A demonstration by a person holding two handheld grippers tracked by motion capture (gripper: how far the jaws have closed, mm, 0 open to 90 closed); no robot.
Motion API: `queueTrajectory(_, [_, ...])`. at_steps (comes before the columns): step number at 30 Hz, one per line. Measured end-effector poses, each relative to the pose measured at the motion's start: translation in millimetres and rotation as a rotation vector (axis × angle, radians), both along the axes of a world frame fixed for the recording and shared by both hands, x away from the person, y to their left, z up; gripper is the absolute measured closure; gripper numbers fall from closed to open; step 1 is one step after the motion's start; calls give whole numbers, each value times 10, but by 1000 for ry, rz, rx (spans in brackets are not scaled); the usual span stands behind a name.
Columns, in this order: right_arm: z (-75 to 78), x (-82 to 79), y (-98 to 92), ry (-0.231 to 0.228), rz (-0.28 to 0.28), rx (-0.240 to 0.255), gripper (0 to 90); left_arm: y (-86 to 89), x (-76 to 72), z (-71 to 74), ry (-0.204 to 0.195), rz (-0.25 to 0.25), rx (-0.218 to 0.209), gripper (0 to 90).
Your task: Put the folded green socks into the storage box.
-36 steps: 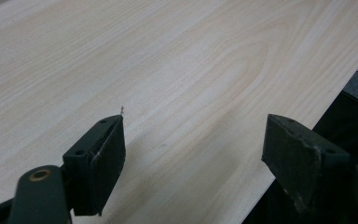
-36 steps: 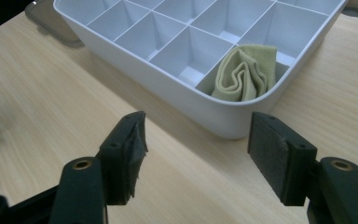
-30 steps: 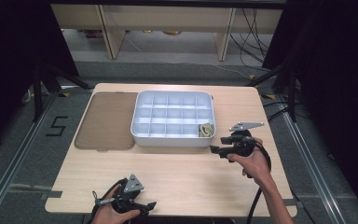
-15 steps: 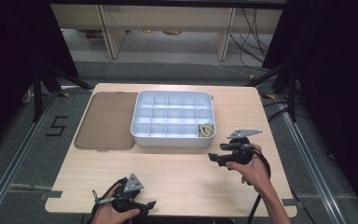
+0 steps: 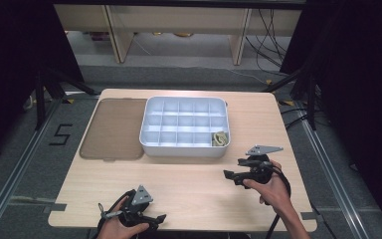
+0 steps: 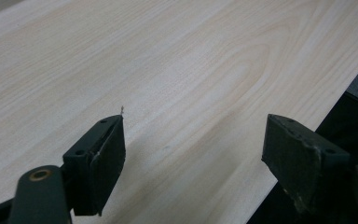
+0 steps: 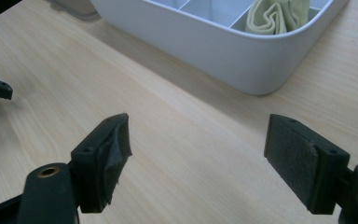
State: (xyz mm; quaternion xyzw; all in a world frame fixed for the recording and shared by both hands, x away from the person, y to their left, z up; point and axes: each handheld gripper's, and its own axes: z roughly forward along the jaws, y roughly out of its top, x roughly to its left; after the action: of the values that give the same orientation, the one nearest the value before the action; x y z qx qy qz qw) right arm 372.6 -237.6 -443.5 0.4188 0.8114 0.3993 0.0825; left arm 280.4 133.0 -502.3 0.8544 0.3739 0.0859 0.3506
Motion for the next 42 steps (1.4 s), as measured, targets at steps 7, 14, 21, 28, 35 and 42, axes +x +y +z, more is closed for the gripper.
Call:
queueTrajectory(7, [-84, -72, -1, 23, 19, 9, 228, -1, -3, 2, 0, -7, 8, 207])
queueTrajectory(14, [-136, -166, 11, 7, 36, 6, 219, -4, -7, 0, 4, -9, 3, 207])
queueTrajectory(21, [-172, -269, 19, 32, 32, 16, 220, -4, -5, -6, 1, -5, 8, 207])
queueTrajectory(28, [-237, -345, -15, 20, 26, 18, 218, -7, -14, 1, 5, -10, 6, 207])
queueTrajectory(35, [-289, -429, -29, 7, 32, 10, 215, -3, -10, 5, -6, -18, 18, 207])
queueTrajectory(42, [-355, -519, -33, -1, 50, -2, 197, -10, -19, 4, 0, -19, 10, 207])
